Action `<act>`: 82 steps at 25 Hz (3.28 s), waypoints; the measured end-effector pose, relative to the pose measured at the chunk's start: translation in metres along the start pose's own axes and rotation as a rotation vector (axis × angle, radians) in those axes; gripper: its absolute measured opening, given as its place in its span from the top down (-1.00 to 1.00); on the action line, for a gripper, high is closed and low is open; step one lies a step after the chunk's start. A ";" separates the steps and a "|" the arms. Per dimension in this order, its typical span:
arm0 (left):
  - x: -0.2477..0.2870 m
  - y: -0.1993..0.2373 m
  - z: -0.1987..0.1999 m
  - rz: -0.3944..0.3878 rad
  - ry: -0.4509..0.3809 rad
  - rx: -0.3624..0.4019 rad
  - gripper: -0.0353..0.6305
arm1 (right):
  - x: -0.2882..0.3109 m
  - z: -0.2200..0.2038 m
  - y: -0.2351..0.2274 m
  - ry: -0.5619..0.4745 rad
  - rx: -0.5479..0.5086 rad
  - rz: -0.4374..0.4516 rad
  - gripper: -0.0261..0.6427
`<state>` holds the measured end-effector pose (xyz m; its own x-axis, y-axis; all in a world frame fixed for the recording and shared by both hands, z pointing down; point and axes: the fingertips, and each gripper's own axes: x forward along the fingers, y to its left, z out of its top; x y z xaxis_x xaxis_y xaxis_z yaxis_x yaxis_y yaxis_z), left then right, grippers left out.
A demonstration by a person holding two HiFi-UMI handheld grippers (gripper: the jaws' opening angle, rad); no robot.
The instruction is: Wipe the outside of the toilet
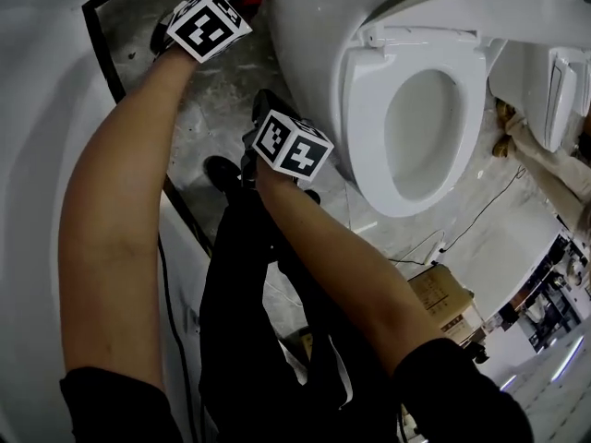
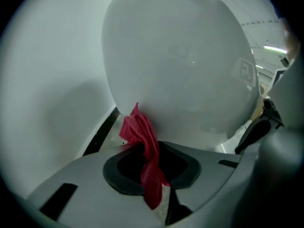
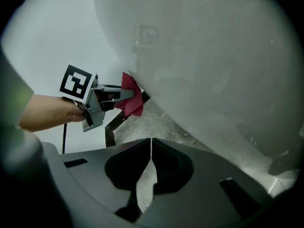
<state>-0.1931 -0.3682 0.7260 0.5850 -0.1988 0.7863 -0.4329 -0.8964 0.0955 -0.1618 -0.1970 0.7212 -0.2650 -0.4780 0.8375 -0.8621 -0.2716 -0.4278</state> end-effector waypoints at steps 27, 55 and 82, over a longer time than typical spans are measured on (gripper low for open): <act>0.042 -0.206 -0.037 -0.028 0.065 0.107 0.64 | -0.083 -0.092 -0.152 -0.009 0.075 -0.079 0.82; 0.085 -0.435 -0.028 -0.278 -0.022 -0.039 0.64 | -0.162 -0.171 -0.290 0.037 0.043 -0.253 0.82; 0.023 -0.009 -0.064 0.040 0.054 0.042 0.64 | 0.017 -0.039 -0.028 -0.063 0.072 0.022 0.82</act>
<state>-0.2199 -0.3388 0.7821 0.5293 -0.2142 0.8209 -0.4256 -0.9041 0.0385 -0.1585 -0.1652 0.7608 -0.2536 -0.5351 0.8058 -0.8227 -0.3189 -0.4706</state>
